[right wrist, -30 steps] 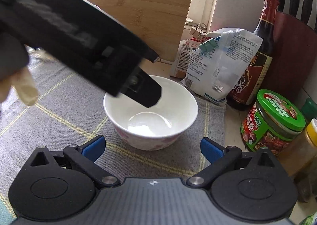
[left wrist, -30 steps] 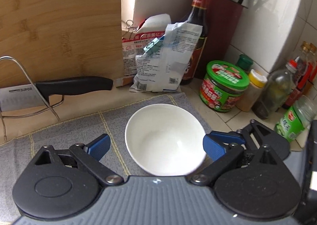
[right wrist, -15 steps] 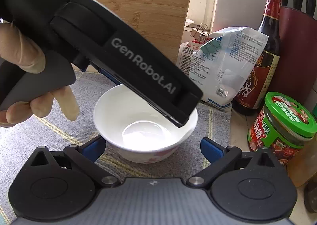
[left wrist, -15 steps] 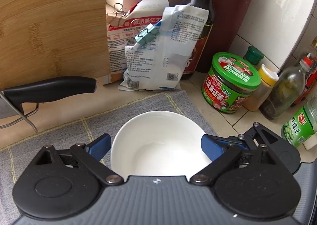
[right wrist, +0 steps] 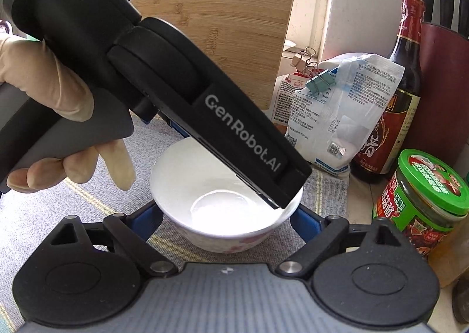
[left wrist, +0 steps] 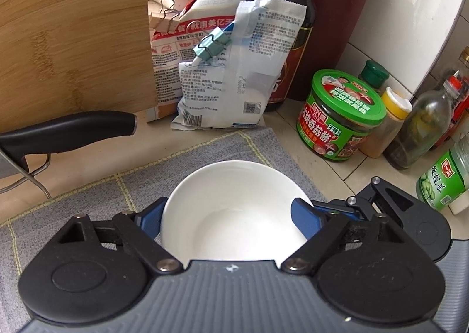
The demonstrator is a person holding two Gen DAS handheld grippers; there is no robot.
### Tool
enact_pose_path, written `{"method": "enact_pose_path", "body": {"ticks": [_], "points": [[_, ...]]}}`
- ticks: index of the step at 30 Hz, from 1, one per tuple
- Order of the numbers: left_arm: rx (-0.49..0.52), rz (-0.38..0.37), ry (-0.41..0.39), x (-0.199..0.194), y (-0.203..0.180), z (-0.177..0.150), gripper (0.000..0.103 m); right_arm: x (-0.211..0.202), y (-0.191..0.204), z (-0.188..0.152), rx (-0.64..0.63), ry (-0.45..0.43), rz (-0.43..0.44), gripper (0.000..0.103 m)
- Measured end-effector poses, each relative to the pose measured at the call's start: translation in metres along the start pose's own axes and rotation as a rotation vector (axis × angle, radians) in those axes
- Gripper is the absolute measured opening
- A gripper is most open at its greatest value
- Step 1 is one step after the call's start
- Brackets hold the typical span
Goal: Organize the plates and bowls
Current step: 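Lift and carry the bowl with the left tool toward the bowl stack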
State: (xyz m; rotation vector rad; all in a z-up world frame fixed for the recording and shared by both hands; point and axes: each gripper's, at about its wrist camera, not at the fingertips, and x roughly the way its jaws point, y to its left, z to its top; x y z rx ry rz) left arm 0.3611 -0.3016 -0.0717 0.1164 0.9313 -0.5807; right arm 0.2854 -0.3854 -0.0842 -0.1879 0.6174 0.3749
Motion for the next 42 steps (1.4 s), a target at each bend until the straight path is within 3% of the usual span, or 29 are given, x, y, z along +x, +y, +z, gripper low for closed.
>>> {"method": "enact_pose_path", "body": {"ticks": [15, 34, 42], "points": [[-0.019, 0.0, -0.02, -0.02, -0.004, -0.009, 0.088, -0.008, 0.001, 0.01, -0.016, 0.035, 0.022, 0.095], [-0.166, 0.107, -0.077, -0.103, -0.009, -0.05, 0.088, -0.054, 0.04, 0.027, -0.104, 0.066, 0.184, 0.095], [-0.187, 0.136, -0.106, -0.142, 0.004, -0.07, 0.088, -0.069, 0.076, 0.04, -0.158, 0.05, 0.209, 0.095]]}}
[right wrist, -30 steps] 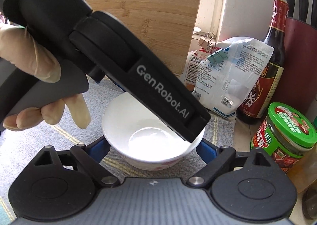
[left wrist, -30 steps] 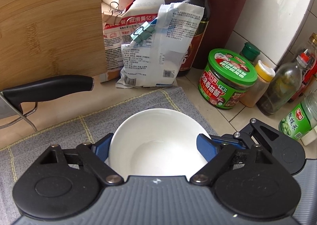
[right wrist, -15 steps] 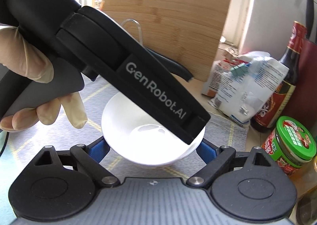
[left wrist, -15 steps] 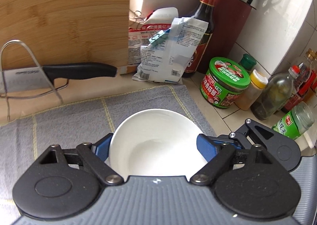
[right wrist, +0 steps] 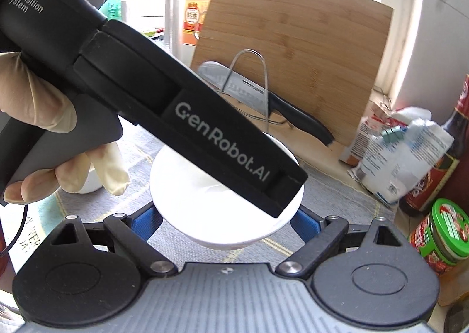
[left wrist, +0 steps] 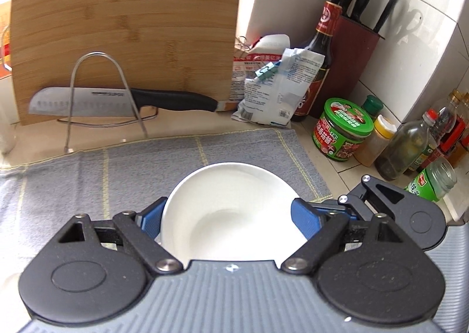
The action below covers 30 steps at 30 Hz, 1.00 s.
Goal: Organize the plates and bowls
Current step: 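Lift and carry the bowl with the left tool toward the bowl stack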
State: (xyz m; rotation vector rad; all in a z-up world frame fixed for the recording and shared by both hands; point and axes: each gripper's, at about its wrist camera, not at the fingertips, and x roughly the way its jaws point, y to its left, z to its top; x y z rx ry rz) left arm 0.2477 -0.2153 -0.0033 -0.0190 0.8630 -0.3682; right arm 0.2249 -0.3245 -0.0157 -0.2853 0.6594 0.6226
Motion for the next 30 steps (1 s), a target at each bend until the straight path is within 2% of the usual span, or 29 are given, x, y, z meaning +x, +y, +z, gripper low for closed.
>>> {"method": "enact_pose_path", "body": {"ticks": [16, 30], "points": [[-0.075, 0.077, -0.034, -0.072, 0.071, -0.028, 0.088, 0.009, 0.082, 0.044, -0.081, -0.023, 0.107, 0.095], [-0.159, 0.126, -0.05, -0.105, 0.122, -0.046, 0.088, 0.035, 0.127, 0.072, -0.155, -0.011, 0.184, 0.095]]}}
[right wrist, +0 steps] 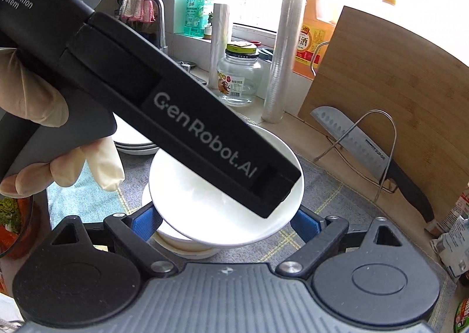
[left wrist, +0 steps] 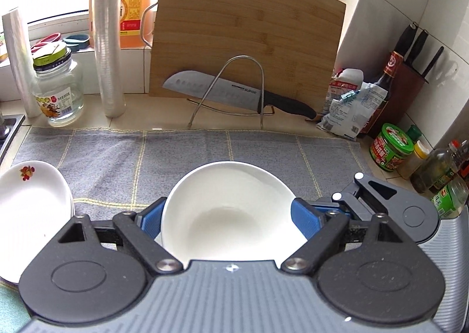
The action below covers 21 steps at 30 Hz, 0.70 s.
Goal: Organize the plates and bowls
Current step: 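Lift and carry the bowl with the left tool toward the bowl stack, then lower the held bowl onto the bowl stack and open the left tool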
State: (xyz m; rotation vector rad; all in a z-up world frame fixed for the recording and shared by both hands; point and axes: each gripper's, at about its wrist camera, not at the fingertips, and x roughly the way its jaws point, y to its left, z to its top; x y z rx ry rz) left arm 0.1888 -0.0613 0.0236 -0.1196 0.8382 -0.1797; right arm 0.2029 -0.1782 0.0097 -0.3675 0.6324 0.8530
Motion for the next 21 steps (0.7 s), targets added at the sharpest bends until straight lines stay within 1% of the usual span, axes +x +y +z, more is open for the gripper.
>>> {"method": "enact_pose_path", "body": {"ticks": [8, 12, 21], "points": [[-0.034, 0.017, 0.009, -0.001, 0.024, -0.006, 0.088, 0.023, 0.013, 0.011, -0.013, 0.028, 0.041, 0.095], [-0.05, 0.012, 0.022, 0.001, 0.034, -0.011, 0.088, 0.033, 0.019, 0.012, -0.021, 0.042, 0.054, 0.095], [-0.067, -0.003, 0.037, 0.012, 0.041, -0.019, 0.088, 0.042, 0.023, 0.006, -0.016, 0.081, 0.06, 0.095]]}}
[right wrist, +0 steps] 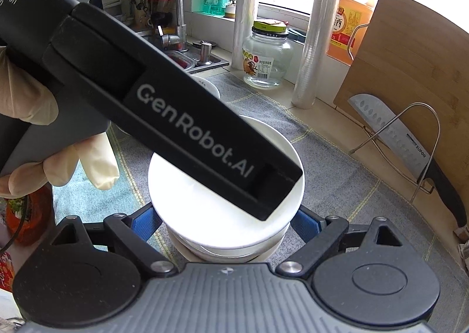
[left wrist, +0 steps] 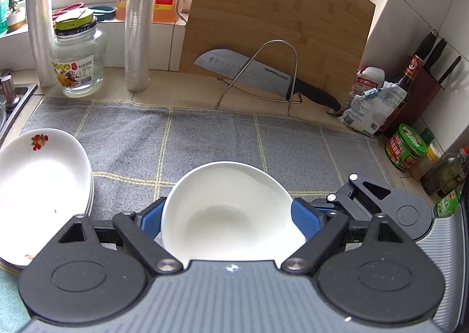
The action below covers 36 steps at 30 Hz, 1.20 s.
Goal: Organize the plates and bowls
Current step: 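Lower the held bowl onto the bowl stack and open the left tool, then move both tools to opposite sides of the three-bowl stack rim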
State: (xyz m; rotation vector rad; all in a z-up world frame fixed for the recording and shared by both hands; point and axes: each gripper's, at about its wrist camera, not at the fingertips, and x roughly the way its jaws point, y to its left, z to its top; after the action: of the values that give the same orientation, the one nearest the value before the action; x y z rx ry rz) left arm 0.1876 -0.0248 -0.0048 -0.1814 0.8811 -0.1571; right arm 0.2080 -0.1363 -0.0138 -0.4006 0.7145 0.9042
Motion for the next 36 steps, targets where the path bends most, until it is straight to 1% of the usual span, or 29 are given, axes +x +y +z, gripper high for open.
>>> {"method": "enact_pose_path", "body": {"ticks": [13, 25, 26, 27, 28, 33, 36], "points": [[0.008, -0.009, 0.018, 0.007, 0.0, -0.001, 0.088, 0.004, -0.003, -0.005, 0.026, 0.02, 0.006, 0.095], [-0.017, -0.024, 0.027, 0.014, 0.007, -0.001, 0.089, 0.005, -0.004, -0.004, 0.034, 0.023, 0.007, 0.096], [-0.018, -0.018, 0.022, 0.013, 0.008, -0.001, 0.089, 0.005, -0.006, -0.004, 0.041, 0.025, 0.011, 0.097], [-0.014, -0.011, 0.011, 0.012, 0.008, -0.001, 0.089, 0.005, -0.007, -0.005, 0.046, 0.027, 0.014, 0.101], [-0.011, -0.009, -0.002, 0.01, 0.009, -0.001, 0.089, 0.004, -0.007, -0.006, 0.05, 0.015, 0.012, 0.103], [0.007, -0.011, -0.067, -0.005, 0.013, 0.0, 0.09, -0.005, -0.009, -0.008, 0.044, -0.008, 0.016, 0.103], [0.033, -0.014, -0.113, -0.017, 0.015, -0.004, 0.092, -0.008, -0.01, -0.012, 0.041, -0.014, 0.014, 0.103]]}}
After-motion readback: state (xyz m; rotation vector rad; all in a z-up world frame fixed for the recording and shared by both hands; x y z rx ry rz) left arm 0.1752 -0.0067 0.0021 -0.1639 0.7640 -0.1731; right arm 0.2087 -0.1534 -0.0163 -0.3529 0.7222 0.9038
